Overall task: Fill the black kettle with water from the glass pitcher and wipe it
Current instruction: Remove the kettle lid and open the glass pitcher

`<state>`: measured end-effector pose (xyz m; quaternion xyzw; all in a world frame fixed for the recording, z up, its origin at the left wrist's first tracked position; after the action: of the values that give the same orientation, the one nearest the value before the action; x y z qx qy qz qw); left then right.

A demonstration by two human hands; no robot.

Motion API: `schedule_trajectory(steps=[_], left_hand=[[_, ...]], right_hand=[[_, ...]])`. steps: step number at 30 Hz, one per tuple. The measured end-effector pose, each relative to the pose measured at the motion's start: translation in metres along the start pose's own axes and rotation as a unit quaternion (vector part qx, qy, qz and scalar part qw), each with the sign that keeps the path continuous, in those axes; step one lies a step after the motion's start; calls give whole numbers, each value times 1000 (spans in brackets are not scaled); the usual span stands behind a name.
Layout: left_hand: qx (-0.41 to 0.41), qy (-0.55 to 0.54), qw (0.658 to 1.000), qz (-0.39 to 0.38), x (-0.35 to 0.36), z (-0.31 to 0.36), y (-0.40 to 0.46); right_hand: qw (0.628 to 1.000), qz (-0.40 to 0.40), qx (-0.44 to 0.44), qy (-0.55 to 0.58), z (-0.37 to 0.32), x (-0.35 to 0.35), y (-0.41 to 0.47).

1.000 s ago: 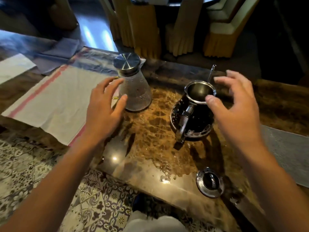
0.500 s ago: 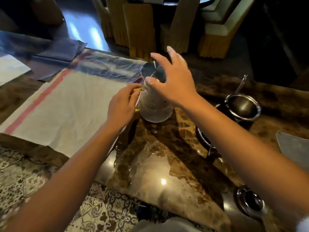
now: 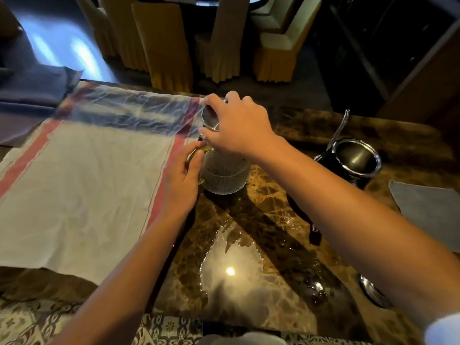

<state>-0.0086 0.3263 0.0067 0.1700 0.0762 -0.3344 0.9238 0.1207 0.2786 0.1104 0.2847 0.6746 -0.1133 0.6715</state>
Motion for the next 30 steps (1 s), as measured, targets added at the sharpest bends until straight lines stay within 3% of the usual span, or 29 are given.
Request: schedule_trajectory(steps=[9, 16, 18, 22, 25, 30], left_hand=[[31, 16, 999, 1, 5, -2, 4], [74, 48, 996, 19, 4, 3, 0], [75, 52, 995, 26, 3, 5, -1], [86, 53, 994, 39, 1, 11, -6], [86, 48, 994, 47, 0, 17, -12], [75, 27, 996, 48, 3, 18, -23]], right_hand=[[998, 16, 12, 51, 7, 4, 1], [973, 68, 76, 207, 21, 0, -11], [958, 66, 101, 259, 25, 0, -11], [884, 94, 208, 407, 51, -12, -19], [885, 148, 188, 400, 59, -48, -40], [860, 114, 133, 480, 53, -79, -99]])
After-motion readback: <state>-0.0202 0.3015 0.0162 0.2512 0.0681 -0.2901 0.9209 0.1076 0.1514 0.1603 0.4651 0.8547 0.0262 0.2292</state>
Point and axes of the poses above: each hand's wrist, its own y-axis towards the middle knuckle, its own x-axis out of the palm, z = x × y, the point moved 9 cm from there along y, towards the middle knuckle, and after that the axes turned 4 degrees about x, right-handed, at the moved point
